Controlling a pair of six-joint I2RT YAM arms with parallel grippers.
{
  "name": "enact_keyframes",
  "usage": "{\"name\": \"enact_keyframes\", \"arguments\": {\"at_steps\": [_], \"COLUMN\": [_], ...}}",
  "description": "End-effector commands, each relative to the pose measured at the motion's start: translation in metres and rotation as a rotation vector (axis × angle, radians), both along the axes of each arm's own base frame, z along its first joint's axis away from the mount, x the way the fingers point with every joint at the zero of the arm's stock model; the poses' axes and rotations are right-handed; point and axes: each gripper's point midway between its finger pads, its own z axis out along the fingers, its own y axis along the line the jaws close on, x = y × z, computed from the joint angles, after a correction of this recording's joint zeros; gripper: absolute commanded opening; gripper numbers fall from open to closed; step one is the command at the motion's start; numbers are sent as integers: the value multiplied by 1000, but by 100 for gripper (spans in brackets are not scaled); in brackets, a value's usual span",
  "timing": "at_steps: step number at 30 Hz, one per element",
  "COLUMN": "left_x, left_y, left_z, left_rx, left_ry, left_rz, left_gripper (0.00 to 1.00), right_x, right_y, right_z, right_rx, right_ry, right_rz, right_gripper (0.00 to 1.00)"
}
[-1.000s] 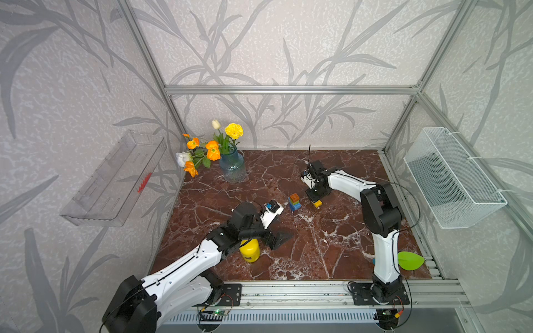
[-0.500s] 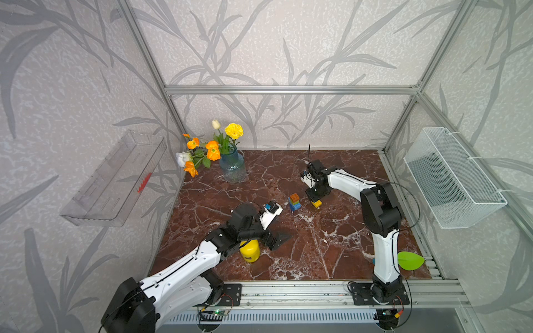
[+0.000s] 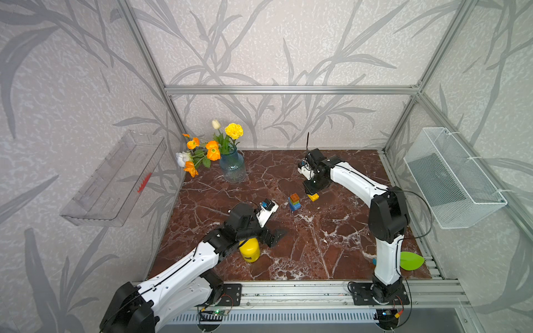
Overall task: Assemble the letter f with lego
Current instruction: Pick up the lego brick from the center of the board, then assemble the lego brick with the lego brick.
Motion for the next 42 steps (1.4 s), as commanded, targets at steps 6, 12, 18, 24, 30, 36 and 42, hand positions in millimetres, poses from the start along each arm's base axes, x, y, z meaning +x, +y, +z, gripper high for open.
{"name": "enact_keyframes", "arguments": {"at_steps": [6,12,18,24,30,36,42], "left_x": [0,-1,-5,-7,-8,-8,-9], "left_y": [6,5,6,9,8,8,8], "left_z": [-7,-7,-5,0,-1,-1,0], "left_rx": [6,-4,-17,-34,-35,-36,-39], "left_ry": [-23,-27,-41,-65,-58,-58,-59], "left_rz": [5,-6,-14,-7,-12,-12,-15], "left_gripper": [99,99,99,99,99,99,99], "right_x": [-23,-29,-33,-35,-34,-30,-27], "right_y": [15,29,44,54,60,64,67], "right_z": [33,43,47,42,33,24,19], "right_rx": [-60,-90,-111,-126,-119,-123,-125], "right_ry": [-1,-6,-4,3,12,24,29], "right_rz": [1,7,5,0,-4,-2,-3], "right_gripper": [28,29,28,27,27,27,27]}}
